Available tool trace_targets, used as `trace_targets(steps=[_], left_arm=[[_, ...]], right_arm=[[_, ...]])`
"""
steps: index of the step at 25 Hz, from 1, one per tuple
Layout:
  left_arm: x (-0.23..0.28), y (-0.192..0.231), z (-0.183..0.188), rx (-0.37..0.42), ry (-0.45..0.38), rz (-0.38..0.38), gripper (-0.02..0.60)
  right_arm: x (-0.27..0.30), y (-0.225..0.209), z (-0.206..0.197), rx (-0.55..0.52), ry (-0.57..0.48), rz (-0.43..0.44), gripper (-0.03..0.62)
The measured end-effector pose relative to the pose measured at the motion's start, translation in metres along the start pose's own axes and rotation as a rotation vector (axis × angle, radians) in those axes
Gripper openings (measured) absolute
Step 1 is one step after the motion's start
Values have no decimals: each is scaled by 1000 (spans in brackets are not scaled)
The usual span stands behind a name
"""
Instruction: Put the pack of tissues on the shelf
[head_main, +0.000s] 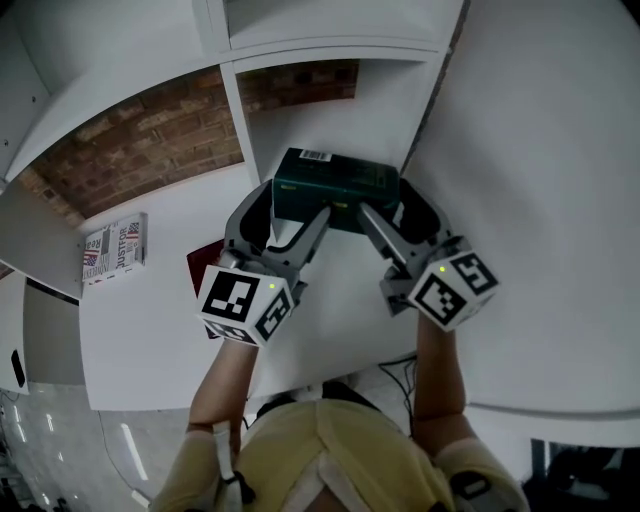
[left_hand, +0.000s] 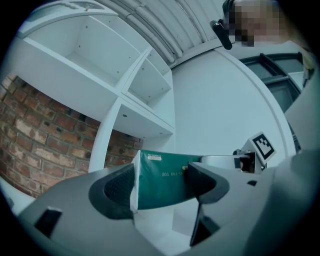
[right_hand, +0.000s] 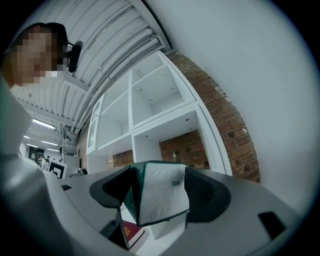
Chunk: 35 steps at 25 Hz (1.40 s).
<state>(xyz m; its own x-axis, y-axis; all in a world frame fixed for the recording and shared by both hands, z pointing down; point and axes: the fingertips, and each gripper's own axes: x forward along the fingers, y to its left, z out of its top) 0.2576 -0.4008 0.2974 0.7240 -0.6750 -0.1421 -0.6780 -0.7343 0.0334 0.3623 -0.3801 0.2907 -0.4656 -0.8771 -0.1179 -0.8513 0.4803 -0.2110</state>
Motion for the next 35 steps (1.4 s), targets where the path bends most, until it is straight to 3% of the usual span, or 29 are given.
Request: trace_targets(steps=[7, 9, 10, 14, 23, 35], left_arm=[[28, 15, -10, 66, 22, 149, 339], [30, 15, -12, 96, 21, 186, 337], [32, 15, -13, 110, 19, 204, 321], [38, 23, -17, 105, -4, 259, 318], [44, 31, -23, 123, -11, 322, 318], [55, 47, -32, 156, 1, 385, 318]], right_arm=[[33, -36, -5, -23, 53, 116, 336], [36, -41, -8, -55, 67, 129, 333], [38, -44, -9, -68, 70, 131, 284], [50, -52, -12, -47, 56, 142, 284], [65, -60, -18, -22, 63, 164, 284], [86, -65, -20, -191, 50, 170, 284]])
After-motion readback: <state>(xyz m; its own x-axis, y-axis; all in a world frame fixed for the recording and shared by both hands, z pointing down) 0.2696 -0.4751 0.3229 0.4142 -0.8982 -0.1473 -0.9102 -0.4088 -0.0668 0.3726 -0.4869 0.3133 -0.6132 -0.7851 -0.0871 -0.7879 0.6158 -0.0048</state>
